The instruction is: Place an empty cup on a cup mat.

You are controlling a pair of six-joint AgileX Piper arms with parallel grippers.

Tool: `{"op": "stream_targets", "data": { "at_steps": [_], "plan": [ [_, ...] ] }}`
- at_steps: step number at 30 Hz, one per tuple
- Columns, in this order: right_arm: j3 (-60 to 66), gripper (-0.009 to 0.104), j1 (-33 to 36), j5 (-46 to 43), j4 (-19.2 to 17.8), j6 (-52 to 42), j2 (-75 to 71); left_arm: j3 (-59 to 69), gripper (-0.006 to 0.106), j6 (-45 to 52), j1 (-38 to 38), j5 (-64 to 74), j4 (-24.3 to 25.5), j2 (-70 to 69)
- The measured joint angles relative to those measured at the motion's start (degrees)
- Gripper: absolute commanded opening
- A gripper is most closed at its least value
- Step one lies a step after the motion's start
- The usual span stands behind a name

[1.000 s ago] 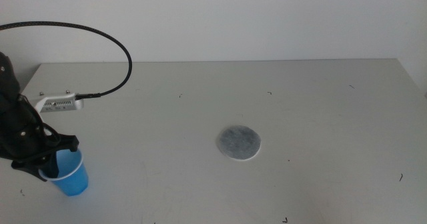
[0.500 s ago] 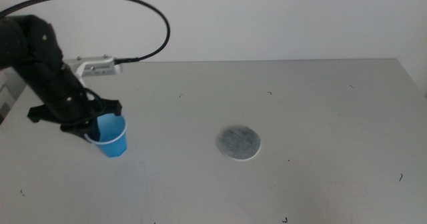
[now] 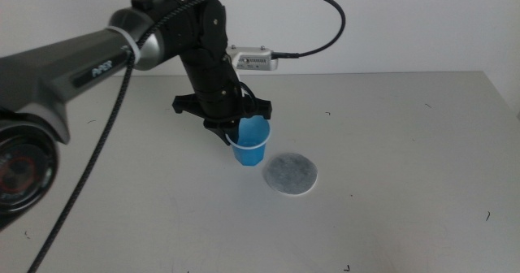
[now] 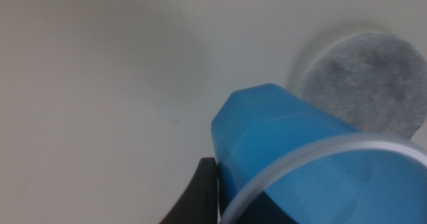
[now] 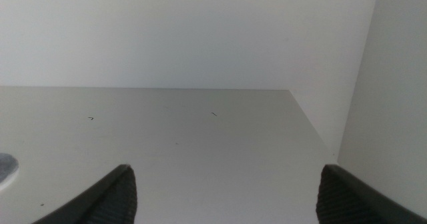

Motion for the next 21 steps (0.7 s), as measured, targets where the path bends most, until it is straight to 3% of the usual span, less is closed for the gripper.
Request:
{"op": "stream_targets", "data": {
  "at_steps": [8,17,21],
  "plan": [
    [0.0,0.094,0.0,0.0,0.0,0.0,0.0,-10.46,0.0,-0.25,-5.5,2.22,-0.16,8.69],
    [0.0,0.094,0.0,0.0,0.0,0.0,0.0,-12.86,0.0,-0.38,-6.74,2.75,-1.97,11.62],
    [0.0,0.094,0.0,0.0,0.0,0.0,0.0,-12.93,0.014,-0.17,-6.74,2.79,-1.97,11.68]
  ]
}}
